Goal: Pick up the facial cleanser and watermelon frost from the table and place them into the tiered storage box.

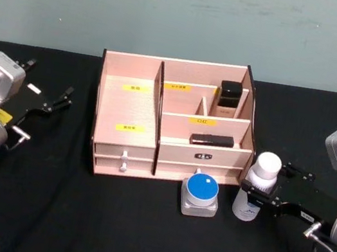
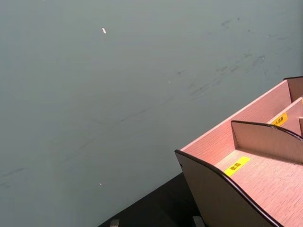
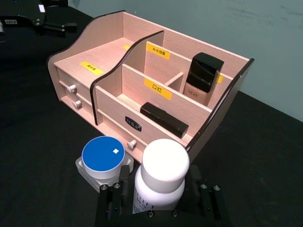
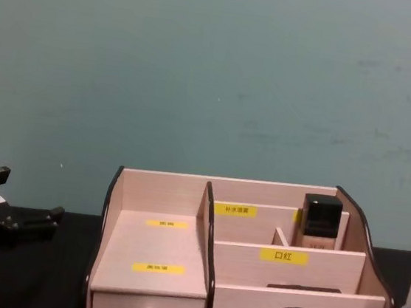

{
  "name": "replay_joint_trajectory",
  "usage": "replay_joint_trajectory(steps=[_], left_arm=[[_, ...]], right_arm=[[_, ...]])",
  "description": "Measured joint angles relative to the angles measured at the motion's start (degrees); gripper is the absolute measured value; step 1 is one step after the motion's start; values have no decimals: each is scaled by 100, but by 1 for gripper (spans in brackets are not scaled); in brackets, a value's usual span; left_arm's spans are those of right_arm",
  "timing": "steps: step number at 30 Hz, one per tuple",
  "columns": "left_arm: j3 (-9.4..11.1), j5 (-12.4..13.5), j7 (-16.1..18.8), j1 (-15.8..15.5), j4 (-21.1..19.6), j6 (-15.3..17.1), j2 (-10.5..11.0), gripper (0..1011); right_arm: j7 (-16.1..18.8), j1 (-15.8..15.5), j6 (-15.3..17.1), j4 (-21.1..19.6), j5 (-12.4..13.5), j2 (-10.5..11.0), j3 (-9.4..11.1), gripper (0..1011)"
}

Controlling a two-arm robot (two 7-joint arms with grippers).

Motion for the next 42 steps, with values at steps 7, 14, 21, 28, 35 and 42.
replay_joint_trajectory(steps=[7, 14, 21, 28, 35, 42], left_arm=[[0, 0, 0, 0, 0, 0, 0, 1001], [0, 0, 0, 0, 0, 0, 0, 1001], [0, 0, 0, 0, 0, 0, 0, 1001], [0, 0, 0, 0, 0, 0, 0, 1001], [0, 0, 0, 0, 0, 0, 0, 1001], [0, 0, 0, 0, 0, 0, 0, 1001]], right_arm=[[-3, -3, 2, -4, 6, 3, 3, 596], [-7, -4, 2, -7, 9, 4, 6, 593], [-12, -5, 10, 3, 10, -14, 26, 593], [10, -119, 18, -198, 43, 64, 162, 593], [99, -318, 25, -750, 161, 289, 383, 593], [155, -331, 105, -1152, 335, 407, 503, 593]])
